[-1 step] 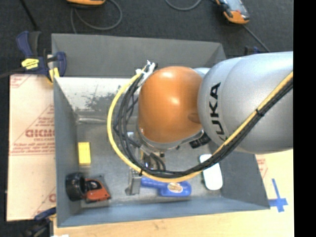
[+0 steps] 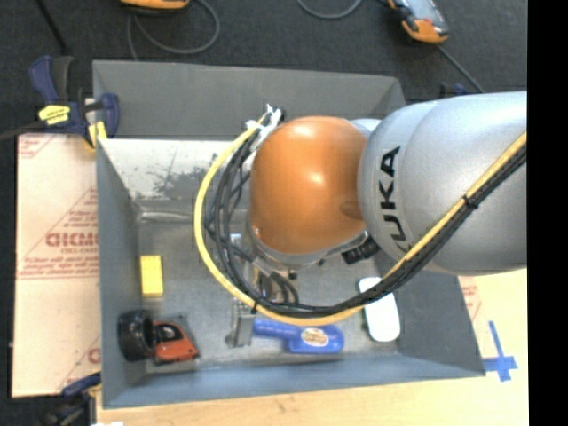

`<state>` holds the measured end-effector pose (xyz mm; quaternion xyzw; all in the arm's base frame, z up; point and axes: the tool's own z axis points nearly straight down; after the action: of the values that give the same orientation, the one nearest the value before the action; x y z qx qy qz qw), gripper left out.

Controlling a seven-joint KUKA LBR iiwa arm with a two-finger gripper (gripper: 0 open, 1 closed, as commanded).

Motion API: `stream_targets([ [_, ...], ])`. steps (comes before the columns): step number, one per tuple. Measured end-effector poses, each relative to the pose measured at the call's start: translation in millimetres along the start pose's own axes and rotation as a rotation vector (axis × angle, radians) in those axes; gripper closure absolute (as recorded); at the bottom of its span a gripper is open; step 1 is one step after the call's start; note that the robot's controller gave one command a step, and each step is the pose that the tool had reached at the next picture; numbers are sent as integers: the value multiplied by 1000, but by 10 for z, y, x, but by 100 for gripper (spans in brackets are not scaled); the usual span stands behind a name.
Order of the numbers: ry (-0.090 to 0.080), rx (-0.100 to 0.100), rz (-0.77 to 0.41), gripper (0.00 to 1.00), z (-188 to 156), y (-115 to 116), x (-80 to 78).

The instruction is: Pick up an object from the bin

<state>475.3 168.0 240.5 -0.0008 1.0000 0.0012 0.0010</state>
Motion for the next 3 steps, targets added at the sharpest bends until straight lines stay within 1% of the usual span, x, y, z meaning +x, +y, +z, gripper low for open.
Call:
stream_targets([
  [1,2,0,-30,100,962,-323,-281],
  [2,1,0,-28,0,960,-321,-284],
  [3,1,0,-27,0,960,-321,-284],
])
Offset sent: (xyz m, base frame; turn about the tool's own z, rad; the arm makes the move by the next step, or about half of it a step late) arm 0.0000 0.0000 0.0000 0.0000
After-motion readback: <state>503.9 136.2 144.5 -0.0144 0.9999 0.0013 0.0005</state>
